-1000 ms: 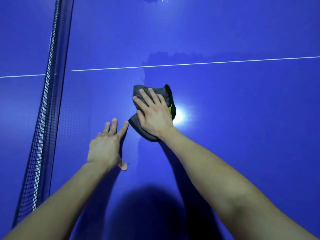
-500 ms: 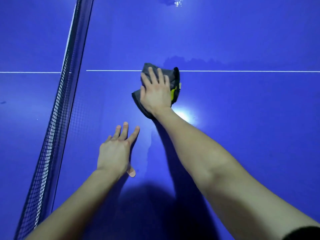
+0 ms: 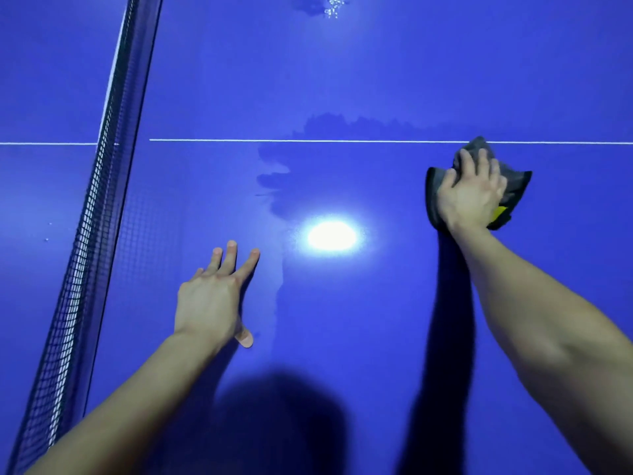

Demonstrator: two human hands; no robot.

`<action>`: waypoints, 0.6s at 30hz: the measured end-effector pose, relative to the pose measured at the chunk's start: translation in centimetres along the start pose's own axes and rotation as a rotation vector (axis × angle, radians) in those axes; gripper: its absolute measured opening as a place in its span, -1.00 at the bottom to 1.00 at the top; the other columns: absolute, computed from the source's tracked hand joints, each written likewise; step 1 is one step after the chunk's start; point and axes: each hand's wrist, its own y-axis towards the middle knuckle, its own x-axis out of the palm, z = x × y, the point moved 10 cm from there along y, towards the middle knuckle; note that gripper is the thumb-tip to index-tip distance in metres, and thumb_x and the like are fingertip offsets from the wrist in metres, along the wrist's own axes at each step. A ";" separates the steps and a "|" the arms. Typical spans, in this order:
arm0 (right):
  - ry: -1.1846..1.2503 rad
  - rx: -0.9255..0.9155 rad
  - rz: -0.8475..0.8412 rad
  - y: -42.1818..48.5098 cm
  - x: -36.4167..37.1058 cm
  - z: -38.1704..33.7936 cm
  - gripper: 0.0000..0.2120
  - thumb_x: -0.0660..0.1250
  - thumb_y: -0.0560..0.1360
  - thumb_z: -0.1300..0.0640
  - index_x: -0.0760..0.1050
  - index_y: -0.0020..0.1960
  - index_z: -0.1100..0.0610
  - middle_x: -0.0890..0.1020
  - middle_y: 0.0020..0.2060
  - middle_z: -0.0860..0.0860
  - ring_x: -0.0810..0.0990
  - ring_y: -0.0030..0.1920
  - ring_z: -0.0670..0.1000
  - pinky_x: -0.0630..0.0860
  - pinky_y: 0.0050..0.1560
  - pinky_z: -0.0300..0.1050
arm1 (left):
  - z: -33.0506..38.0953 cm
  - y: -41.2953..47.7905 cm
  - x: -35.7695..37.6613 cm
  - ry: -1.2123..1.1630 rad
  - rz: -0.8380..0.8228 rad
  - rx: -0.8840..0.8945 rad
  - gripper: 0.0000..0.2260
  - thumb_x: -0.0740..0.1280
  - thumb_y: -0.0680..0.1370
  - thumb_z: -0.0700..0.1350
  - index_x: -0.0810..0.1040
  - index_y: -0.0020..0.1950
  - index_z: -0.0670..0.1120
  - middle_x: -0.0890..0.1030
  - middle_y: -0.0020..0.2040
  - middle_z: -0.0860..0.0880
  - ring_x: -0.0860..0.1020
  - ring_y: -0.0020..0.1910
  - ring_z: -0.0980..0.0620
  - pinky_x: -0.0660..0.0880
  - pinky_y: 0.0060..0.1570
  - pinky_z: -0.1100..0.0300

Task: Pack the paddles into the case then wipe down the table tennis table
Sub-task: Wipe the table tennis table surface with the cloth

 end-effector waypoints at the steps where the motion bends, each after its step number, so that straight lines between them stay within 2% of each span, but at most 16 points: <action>1: -0.005 -0.024 -0.001 -1.6 0.1 -2.1 -0.42 0.10 0.66 -0.12 0.41 0.64 -0.03 0.33 0.69 0.08 0.23 0.69 0.23 0.14 0.65 0.34 | 0.0 0.1 0.0 0.005 -0.002 -0.005 0.49 0.69 0.08 0.39 -0.25 0.73 0.22 -0.13 0.77 0.01 0.12 0.72 -0.02 0.56 0.10 0.09; 4: -0.007 -0.298 0.002 -9.8 0.6 -11.2 -0.47 0.17 0.64 -0.09 0.48 0.58 0.00 0.40 0.65 0.11 0.33 0.64 0.27 0.27 0.58 0.30 | -0.2 0.1 0.2 0.021 -0.002 -0.019 0.50 0.70 0.06 0.39 -0.23 0.73 0.22 -0.11 0.77 0.00 0.18 0.70 -0.04 0.49 -0.05 0.09; 7: 0.060 -0.565 -0.082 -21.1 1.4 -18.8 -0.47 0.20 0.65 -0.06 0.46 0.60 0.00 0.36 0.68 0.10 0.26 0.68 0.25 0.23 0.61 0.28 | -0.4 0.3 0.7 -0.004 -0.005 -0.025 0.53 0.71 0.03 0.39 -0.24 0.72 0.24 -0.11 0.77 0.02 0.15 0.71 -0.05 0.50 -0.04 0.05; 10: 0.070 -0.713 -0.144 -27.1 1.6 -19.3 -0.49 0.16 0.72 -0.05 0.40 0.66 -0.01 0.30 0.71 0.07 0.21 0.71 0.21 0.19 0.66 0.24 | -0.7 0.3 1.1 -0.027 0.000 -0.039 0.53 0.72 0.00 0.40 -0.25 0.70 0.28 -0.12 0.77 0.04 0.15 0.72 -0.07 0.54 0.01 0.00; 11: 0.063 -0.717 -0.132 -27.5 1.2 -17.5 -0.49 0.16 0.73 -0.05 0.41 0.66 -0.03 0.31 0.71 0.05 0.22 0.71 0.19 0.20 0.66 0.22 | -0.7 0.3 1.2 -0.038 -0.007 -0.039 0.53 0.72 0.01 0.39 -0.25 0.70 0.29 -0.12 0.76 0.04 0.13 0.72 -0.07 0.54 0.03 -0.02; 13: 0.056 -0.611 -0.129 -28.2 0.2 -11.5 -0.50 0.22 0.70 -0.03 0.44 0.63 -0.05 0.32 0.70 0.03 0.24 0.71 0.16 0.24 0.64 0.20 | -0.6 0.3 1.4 -0.047 -0.020 -0.038 0.52 0.74 0.03 0.36 -0.23 0.70 0.28 -0.13 0.76 0.03 0.09 0.73 -0.07 0.54 0.06 -0.03; 16: 0.038 -0.290 -0.105 -31.9 -2.5 -1.1 -0.51 0.20 0.71 -0.02 0.44 0.63 -0.04 0.31 0.70 0.03 0.23 0.71 0.16 0.26 0.62 0.25 | -0.7 0.7 1.7 -0.050 -0.009 -0.039 0.51 0.74 0.03 0.35 -0.22 0.71 0.27 -0.12 0.76 0.01 0.06 0.73 -0.06 0.53 0.08 -0.05; 18: 0.037 -0.115 -0.106 -36.9 -3.9 2.8 -0.48 0.19 0.71 -0.03 0.41 0.66 -0.02 0.29 0.71 0.05 0.21 0.71 0.19 0.23 0.64 0.28 | -0.7 1.0 1.8 -0.039 0.002 -0.036 0.51 0.74 0.02 0.36 -0.19 0.71 0.25 -0.07 0.75 -0.01 0.11 0.71 -0.08 0.49 0.00 -0.03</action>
